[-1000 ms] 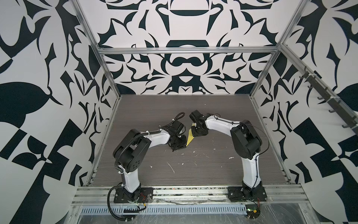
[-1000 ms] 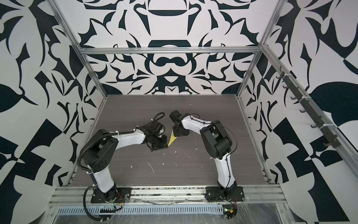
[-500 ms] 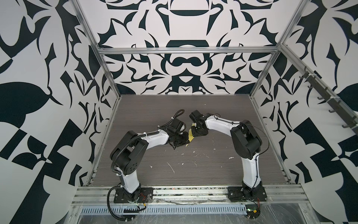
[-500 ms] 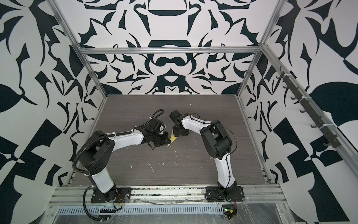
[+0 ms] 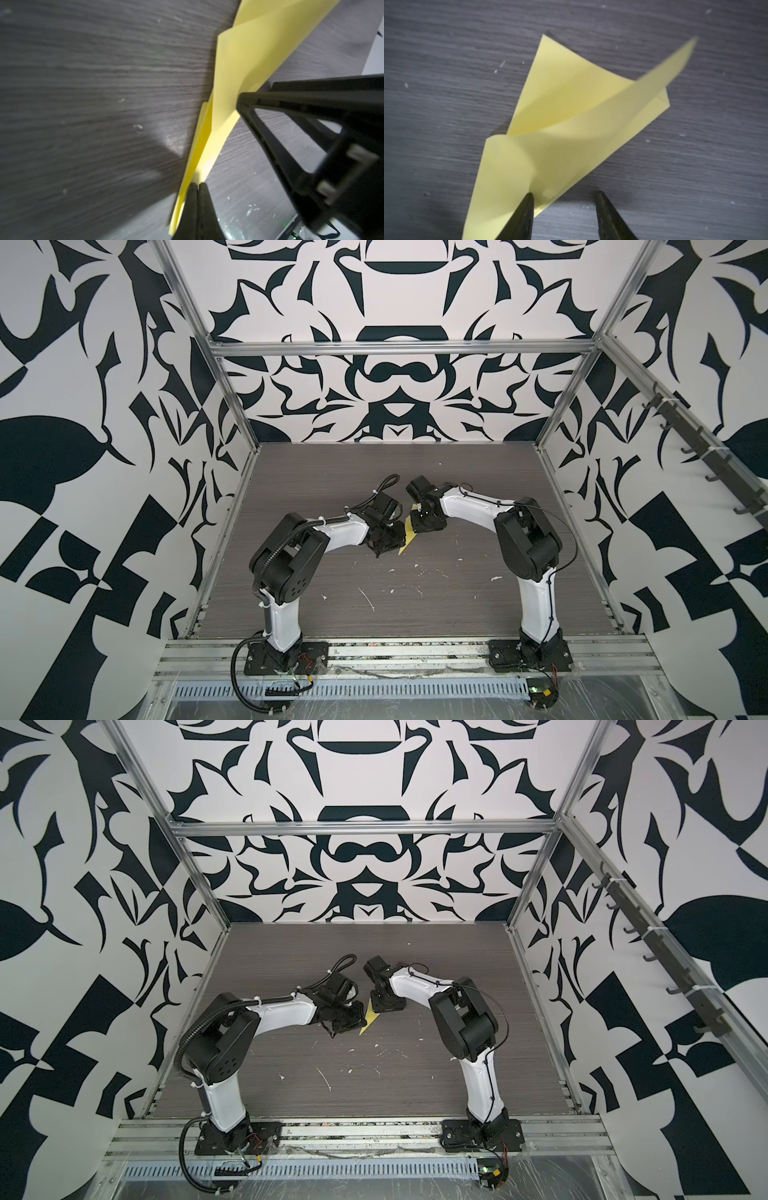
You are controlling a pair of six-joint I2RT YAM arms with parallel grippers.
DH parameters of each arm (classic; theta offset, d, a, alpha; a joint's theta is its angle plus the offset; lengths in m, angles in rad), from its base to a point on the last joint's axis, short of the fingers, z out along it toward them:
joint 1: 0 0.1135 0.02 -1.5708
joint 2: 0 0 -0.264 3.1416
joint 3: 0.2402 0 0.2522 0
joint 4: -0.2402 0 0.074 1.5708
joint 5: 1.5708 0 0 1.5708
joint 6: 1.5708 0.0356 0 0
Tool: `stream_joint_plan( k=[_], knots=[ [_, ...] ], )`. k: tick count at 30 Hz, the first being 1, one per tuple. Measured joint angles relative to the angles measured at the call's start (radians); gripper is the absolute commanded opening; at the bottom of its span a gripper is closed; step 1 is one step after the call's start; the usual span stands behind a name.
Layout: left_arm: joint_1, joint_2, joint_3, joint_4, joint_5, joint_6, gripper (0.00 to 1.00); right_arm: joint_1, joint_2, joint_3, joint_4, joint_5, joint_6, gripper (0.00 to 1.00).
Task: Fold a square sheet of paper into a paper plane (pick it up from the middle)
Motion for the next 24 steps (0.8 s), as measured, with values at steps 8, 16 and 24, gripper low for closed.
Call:
stream_joint_plan(
  k=[8, 16, 24],
  knots=[
    [0.000, 0.010, 0.002, -0.006, -0.003, 0.000, 0.00, 0.000, 0.000, 0.000, 0.000, 0.000, 0.000, 0.48],
    [0.000, 0.010, 0.002, -0.010, -0.007, 0.004, 0.00, 0.000, -0.031, 0.000, 0.007, -0.008, 0.000, 0.48],
    [0.000, 0.010, 0.002, -0.011, -0.010, 0.011, 0.00, -0.078, -0.124, -0.084, 0.037, -0.152, 0.002, 0.50]
  ],
)
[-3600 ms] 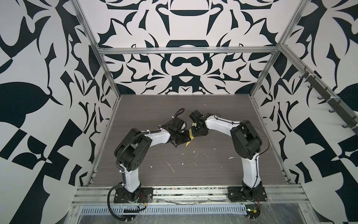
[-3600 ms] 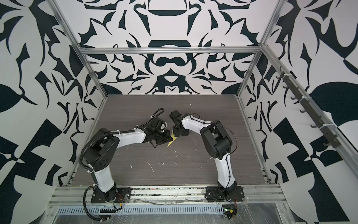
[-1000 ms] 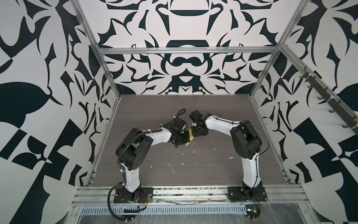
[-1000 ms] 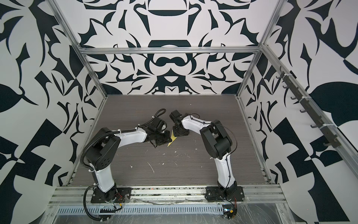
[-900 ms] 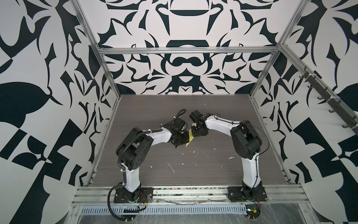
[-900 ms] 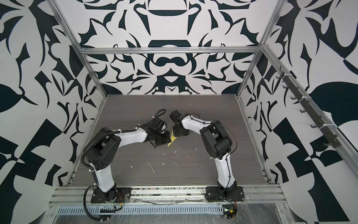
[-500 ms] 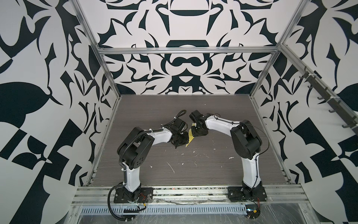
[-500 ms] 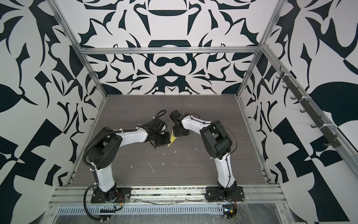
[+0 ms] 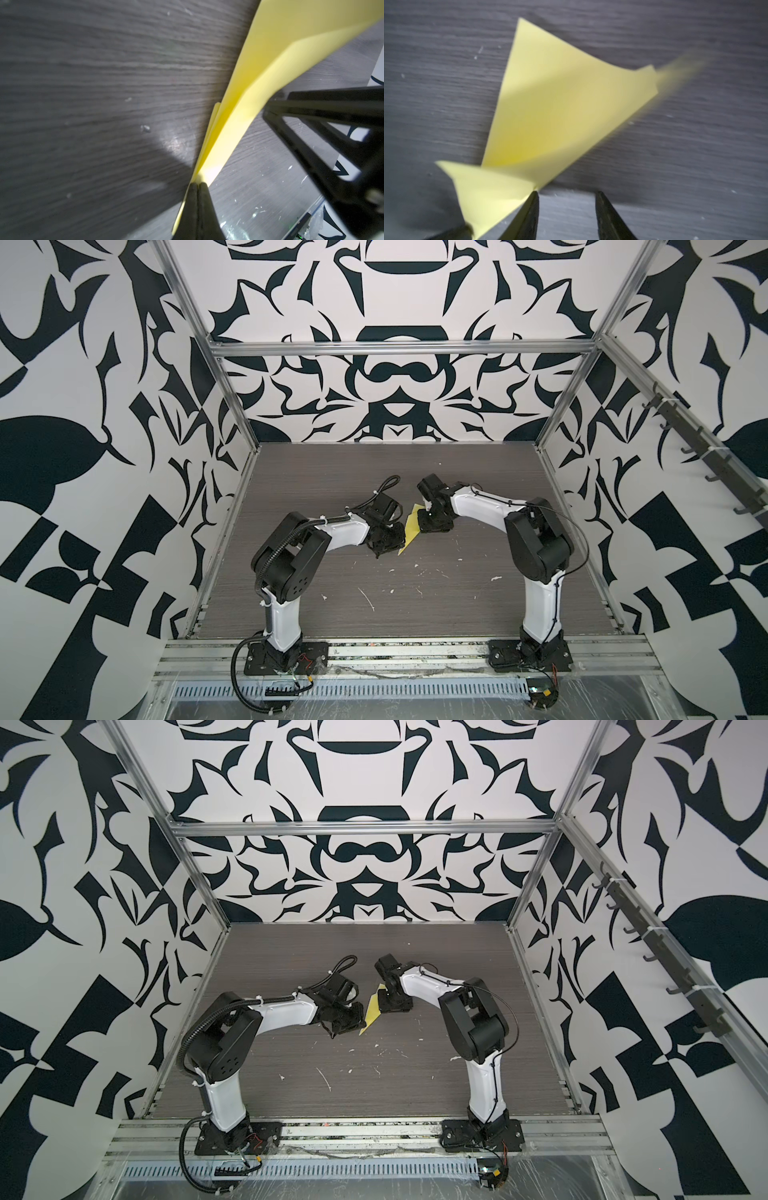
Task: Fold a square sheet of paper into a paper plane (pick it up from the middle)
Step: 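Move the right gripper down to the flap edge beside the left gripper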
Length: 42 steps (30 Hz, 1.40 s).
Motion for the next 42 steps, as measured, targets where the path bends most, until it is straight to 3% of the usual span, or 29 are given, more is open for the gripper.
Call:
stream_joint_plan(
  k=[5, 9, 12, 20, 29, 42],
  knots=[
    [0.000, 0.000, 0.000, 0.000, 0.000, 0.004, 0.00, -0.033, -0.111, -0.048, 0.048, -0.110, -0.023, 0.46],
    [0.000, 0.000, 0.000, 0.000, 0.000, 0.008, 0.00, -0.014, -0.160, -0.080, 0.108, -0.221, -0.051, 0.28],
    [0.000, 0.000, 0.000, 0.000, 0.000, 0.008, 0.00, 0.007, -0.144, -0.082, 0.131, -0.277, -0.077, 0.15],
    [0.000, 0.000, 0.000, -0.001, 0.000, 0.013, 0.00, 0.029, -0.020, -0.082, 0.162, -0.386, -0.108, 0.04],
    [0.000, 0.004, 0.010, -0.014, 0.000, 0.015, 0.00, 0.029, 0.033, -0.077, 0.161, -0.416, -0.114, 0.02],
    [0.000, 0.007, 0.018, -0.027, 0.000, 0.021, 0.00, -0.007, 0.039, -0.066, 0.159, -0.360, -0.087, 0.03]
  ],
)
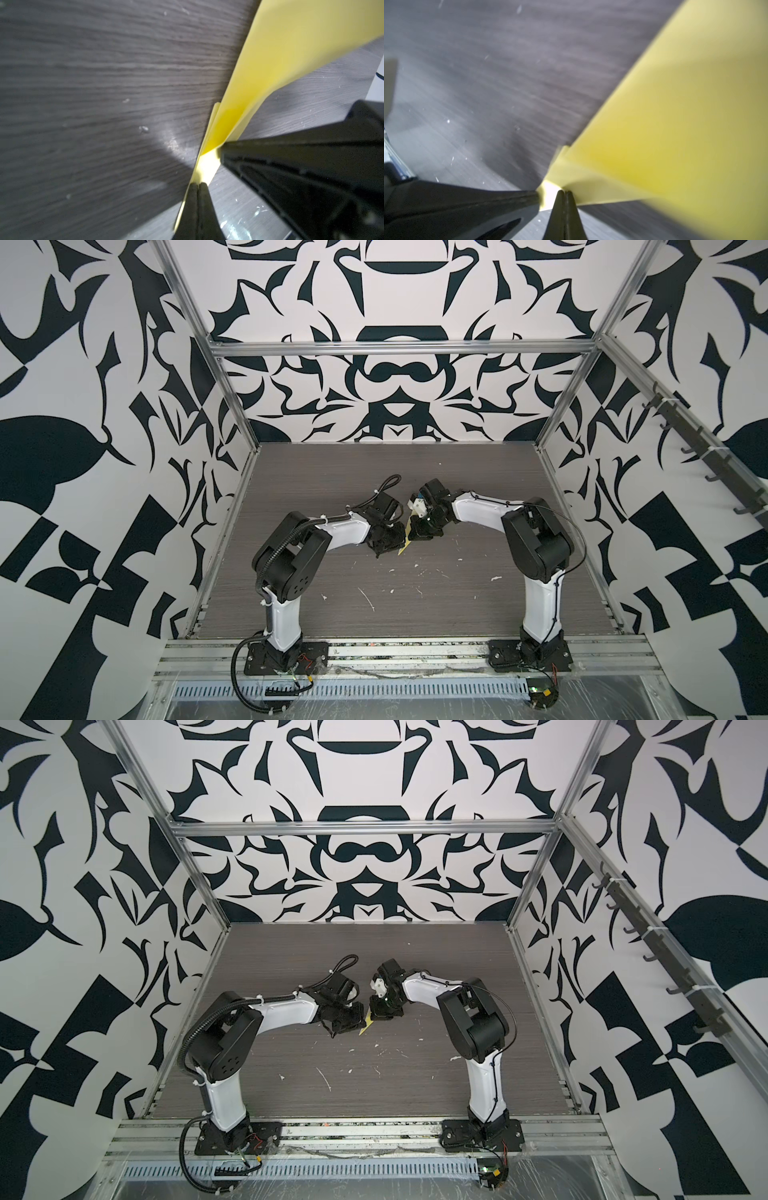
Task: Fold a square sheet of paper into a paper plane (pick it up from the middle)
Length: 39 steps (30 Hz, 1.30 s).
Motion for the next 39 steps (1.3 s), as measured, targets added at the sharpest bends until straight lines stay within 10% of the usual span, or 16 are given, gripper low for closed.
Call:
stream_joint_plan(
  k=[39],
  knots=[
    [0.000, 0.004, 0.011, -0.016, -0.001, 0.005, 0.00, -0.099, 0.056, 0.071, 0.009, -0.027, -0.071, 0.03]
  ],
)
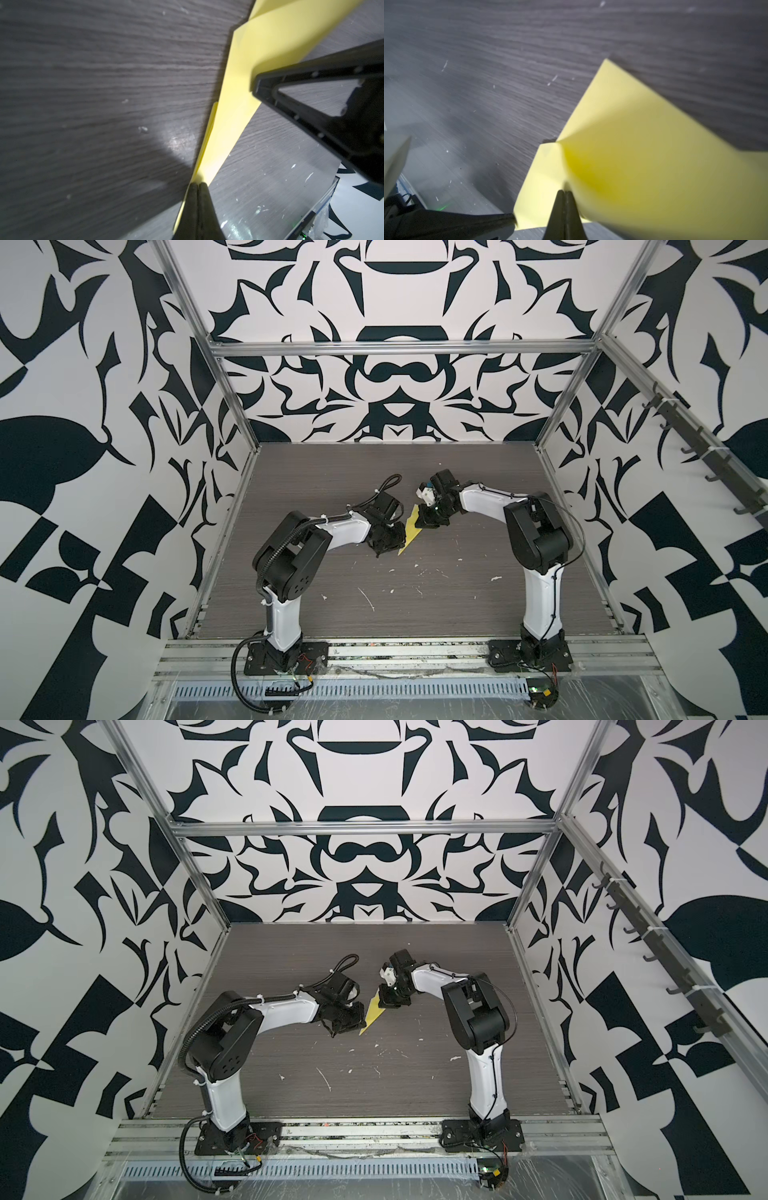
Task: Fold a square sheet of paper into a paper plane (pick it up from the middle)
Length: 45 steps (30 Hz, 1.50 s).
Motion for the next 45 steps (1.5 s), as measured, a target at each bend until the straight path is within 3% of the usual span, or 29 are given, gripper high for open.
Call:
stream_joint_plan(
  k=[22, 32, 45],
  knots=[
    [0.000, 0.000, 0.010, -0.012, 0.000, 0.029, 0.00, -0.061, -0.007, -0.019, 0.027, -0.005, 0.018, 0.03],
    [0.000, -0.010, 0.101, 0.064, 0.032, 0.041, 0.00, -0.072, -0.010, -0.036, 0.050, -0.039, 0.019, 0.03],
    [0.000, 0.103, 0.142, -0.015, 0.045, 0.037, 0.00, -0.073, -0.012, -0.036, 0.049, -0.045, 0.018, 0.04]
  ],
)
